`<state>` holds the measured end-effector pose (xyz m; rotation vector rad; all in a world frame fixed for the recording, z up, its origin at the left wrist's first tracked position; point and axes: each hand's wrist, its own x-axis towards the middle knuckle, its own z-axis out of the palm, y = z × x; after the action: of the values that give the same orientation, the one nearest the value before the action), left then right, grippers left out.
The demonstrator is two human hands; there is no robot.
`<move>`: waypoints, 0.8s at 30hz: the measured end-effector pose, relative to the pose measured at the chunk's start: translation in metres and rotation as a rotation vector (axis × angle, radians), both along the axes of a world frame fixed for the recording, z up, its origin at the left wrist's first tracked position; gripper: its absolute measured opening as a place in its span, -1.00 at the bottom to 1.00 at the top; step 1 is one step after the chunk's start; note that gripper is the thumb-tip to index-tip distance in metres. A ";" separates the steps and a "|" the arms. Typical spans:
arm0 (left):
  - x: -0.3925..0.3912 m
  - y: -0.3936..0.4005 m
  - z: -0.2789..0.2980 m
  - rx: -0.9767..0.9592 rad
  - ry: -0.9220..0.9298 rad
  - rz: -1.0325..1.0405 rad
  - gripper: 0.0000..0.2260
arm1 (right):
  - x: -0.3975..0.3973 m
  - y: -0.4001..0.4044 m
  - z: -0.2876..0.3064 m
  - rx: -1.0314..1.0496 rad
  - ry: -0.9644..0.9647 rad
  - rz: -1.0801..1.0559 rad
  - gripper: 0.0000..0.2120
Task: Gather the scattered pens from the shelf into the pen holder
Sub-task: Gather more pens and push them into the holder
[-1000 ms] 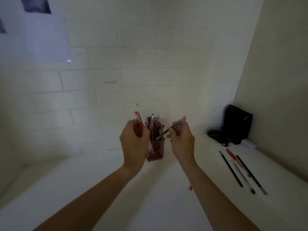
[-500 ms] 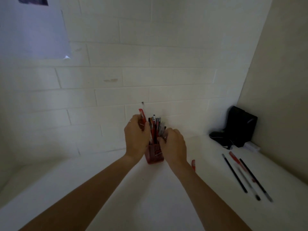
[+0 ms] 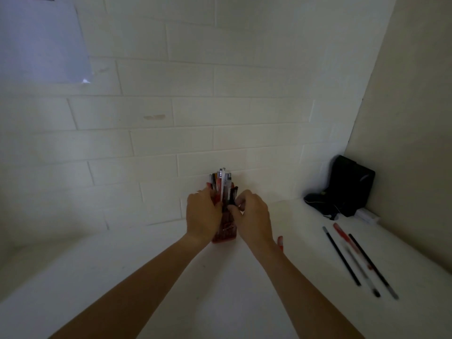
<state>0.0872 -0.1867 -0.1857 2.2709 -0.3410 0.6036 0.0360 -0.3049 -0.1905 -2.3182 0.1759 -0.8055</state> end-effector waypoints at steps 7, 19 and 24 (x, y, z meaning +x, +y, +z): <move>0.009 0.004 -0.015 0.001 0.067 0.090 -0.86 | -0.002 -0.014 -0.002 0.002 0.018 0.031 -0.82; 0.001 -0.007 0.007 -0.181 0.379 -0.074 0.26 | -0.008 -0.011 -0.007 0.186 0.214 0.192 -0.63; 0.015 -0.012 0.022 -0.247 0.410 -0.154 0.37 | -0.009 -0.001 -0.014 0.283 0.200 0.331 -0.54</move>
<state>0.1026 -0.1988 -0.1636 2.0436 -0.2209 0.0871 0.0271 -0.3056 -0.2047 -2.0802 -0.0099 -0.3584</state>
